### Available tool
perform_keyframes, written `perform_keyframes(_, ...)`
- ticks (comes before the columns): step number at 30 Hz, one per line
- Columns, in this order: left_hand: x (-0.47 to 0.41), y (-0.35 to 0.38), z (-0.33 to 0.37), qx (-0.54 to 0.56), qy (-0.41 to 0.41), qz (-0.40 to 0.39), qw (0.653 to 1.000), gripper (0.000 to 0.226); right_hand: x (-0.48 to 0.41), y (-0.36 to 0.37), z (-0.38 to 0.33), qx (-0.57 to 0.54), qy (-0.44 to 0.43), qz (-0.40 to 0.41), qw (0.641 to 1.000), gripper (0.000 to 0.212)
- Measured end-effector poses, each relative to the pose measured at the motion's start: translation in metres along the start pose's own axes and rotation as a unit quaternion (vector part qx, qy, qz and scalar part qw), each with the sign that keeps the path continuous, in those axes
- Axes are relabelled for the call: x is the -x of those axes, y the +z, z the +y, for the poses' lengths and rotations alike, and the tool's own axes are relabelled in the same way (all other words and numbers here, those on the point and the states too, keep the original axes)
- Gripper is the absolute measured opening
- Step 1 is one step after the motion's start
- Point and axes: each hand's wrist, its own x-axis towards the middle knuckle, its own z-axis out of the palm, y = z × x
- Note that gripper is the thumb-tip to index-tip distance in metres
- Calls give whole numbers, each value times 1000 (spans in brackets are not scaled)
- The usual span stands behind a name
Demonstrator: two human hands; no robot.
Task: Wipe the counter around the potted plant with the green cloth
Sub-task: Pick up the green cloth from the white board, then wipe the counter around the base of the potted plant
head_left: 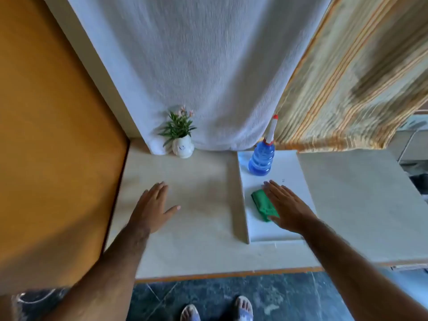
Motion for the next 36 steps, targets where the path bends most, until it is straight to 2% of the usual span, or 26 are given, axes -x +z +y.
perform_keyframes(2, 4, 17, -6, -12, -19, -45, 999, 107, 3, 16, 3, 0, -22, -33, 999, 109)
perform_keyframes(5, 16, 51, -17, -32, -28, -65, 997, 110, 9, 37, 7, 6, 8, -47, 999, 111)
perform_keyframes(9, 25, 79, -27, -64, -6, -24, 998, 102, 4, 48, 9, -3, 25, -22, 999, 101)
perform_keyframes(14, 29, 87, -27, -88, -9, -11, 996, 98, 5, 62, 15, -29, 28, -7, 999, 79)
perform_keyframes(19, 30, 94, -27, -82, -6, 8, 997, 95, 5, 64, 22, -31, 21, -34, 999, 87)
perform_keyframes(23, 32, 97, -26, -81, -7, 25, 996, 91, 4, 63, 11, -45, 43, 0, 998, 80)
perform_keyframes(29, 32, 99, -27, -80, -8, 40, 996, 89, -8, 51, 0, -105, 123, 32, 986, 77)
perform_keyframes(36, 34, 103, -26, -71, 5, 88, 994, 88, -92, 3, -69, -140, 34, 133, 981, 69)
